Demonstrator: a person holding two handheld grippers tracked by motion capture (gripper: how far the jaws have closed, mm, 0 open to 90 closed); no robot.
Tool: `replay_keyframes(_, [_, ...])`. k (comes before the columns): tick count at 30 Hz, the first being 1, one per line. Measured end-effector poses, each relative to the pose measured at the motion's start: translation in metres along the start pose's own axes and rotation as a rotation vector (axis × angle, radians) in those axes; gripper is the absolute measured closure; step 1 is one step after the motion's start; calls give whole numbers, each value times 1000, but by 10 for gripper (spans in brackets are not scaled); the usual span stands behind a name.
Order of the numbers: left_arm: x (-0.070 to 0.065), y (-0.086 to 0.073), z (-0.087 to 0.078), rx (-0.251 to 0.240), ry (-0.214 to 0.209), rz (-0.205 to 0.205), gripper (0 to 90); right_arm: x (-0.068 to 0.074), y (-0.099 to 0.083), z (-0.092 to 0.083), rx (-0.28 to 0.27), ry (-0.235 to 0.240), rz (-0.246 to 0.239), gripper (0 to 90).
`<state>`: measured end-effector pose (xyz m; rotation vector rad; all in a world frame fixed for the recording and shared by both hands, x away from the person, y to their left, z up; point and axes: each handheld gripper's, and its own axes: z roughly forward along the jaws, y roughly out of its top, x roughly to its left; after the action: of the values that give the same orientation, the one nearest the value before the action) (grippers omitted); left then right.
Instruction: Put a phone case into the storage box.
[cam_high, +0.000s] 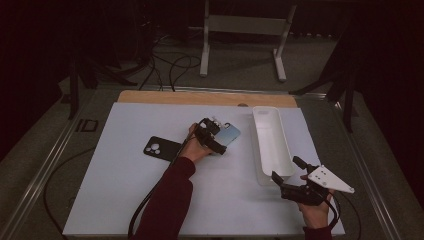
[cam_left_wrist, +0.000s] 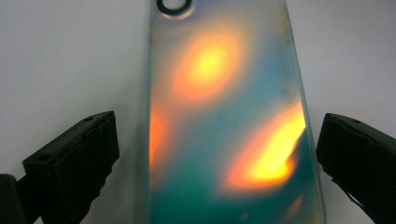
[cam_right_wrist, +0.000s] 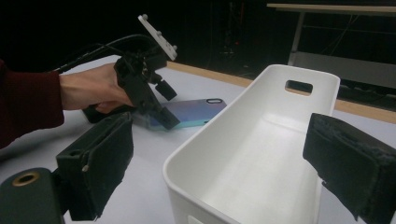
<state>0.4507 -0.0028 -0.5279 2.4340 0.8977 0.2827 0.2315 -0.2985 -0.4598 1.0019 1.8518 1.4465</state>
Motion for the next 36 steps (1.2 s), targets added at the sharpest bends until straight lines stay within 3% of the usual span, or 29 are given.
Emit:
replay_keyframes(3, [2, -1, 1, -1, -21, -21, 16, -1, 0, 0, -2, -2, 3, 84])
replay_keyframes(10, [1, 1, -1, 19, -26, -23, 69, 1, 0, 0, -1, 0, -1, 84])
replay_keyframes(14, [1, 2, -5, 32, -32, -11, 158, 0, 0, 0, -3, -1, 2, 83])
replay_keyframes(27, [0, 1, -10, 38, -33, -12, 170, -2, 0, -1, 1, -7, 3, 84])
replay_keyframes(36, [-4, 6, -26, -13, -1, 19, 170, -1, 0, -1, 1, -5, 3, 84])
